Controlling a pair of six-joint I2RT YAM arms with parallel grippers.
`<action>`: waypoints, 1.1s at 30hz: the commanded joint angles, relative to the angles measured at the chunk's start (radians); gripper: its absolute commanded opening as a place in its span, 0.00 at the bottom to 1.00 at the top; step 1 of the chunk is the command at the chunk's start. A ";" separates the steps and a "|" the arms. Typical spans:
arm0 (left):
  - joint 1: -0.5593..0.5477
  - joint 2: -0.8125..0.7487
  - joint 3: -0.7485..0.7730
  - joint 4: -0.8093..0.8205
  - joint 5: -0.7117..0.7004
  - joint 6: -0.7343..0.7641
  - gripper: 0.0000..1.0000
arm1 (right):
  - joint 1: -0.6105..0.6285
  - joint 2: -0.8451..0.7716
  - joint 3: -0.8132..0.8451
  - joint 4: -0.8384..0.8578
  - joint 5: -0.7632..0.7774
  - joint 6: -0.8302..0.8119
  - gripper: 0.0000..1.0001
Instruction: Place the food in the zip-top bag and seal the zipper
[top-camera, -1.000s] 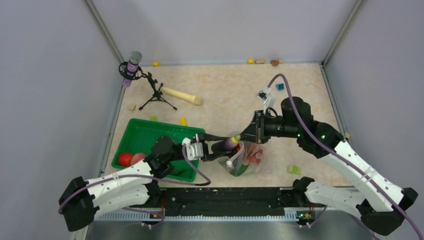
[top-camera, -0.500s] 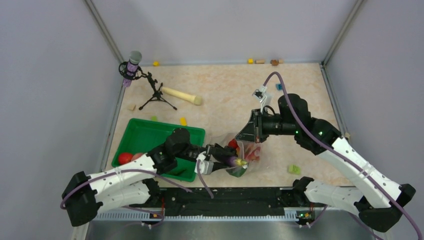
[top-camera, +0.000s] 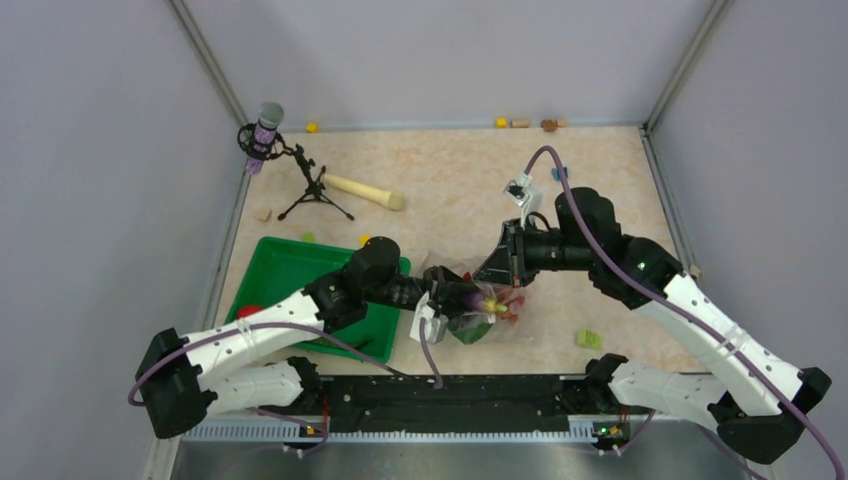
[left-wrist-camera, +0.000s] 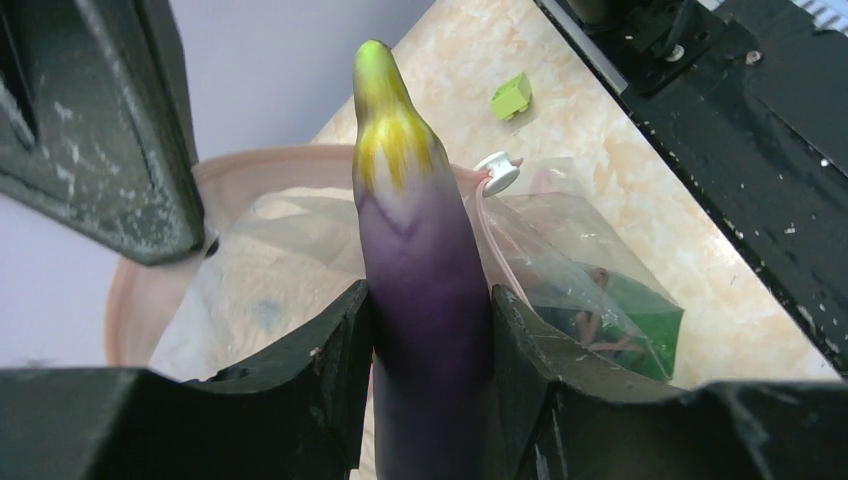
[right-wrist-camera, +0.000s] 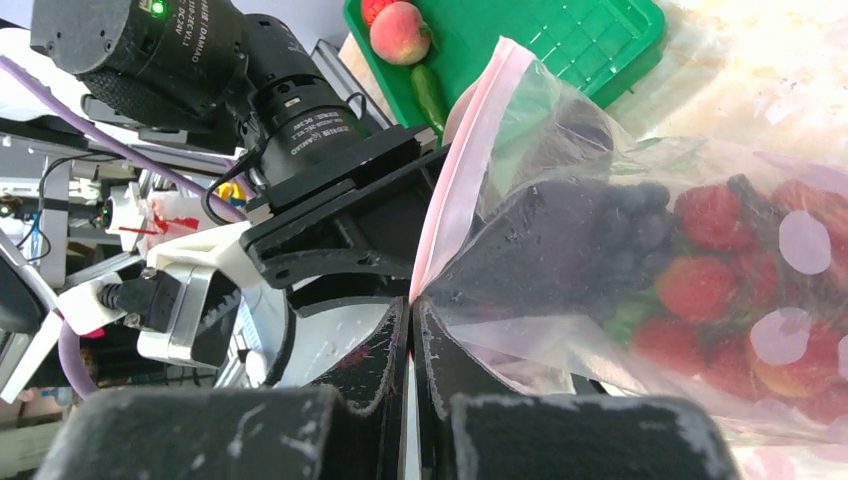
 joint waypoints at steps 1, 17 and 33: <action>0.000 0.007 0.062 -0.105 0.098 0.197 0.00 | -0.006 0.006 0.069 0.063 -0.050 -0.012 0.00; 0.000 -0.062 -0.017 -0.017 0.083 0.028 0.27 | -0.006 -0.022 0.078 0.062 -0.028 -0.007 0.00; 0.001 -0.152 -0.086 0.111 0.039 -0.169 0.75 | -0.006 -0.020 0.082 0.070 -0.013 -0.022 0.00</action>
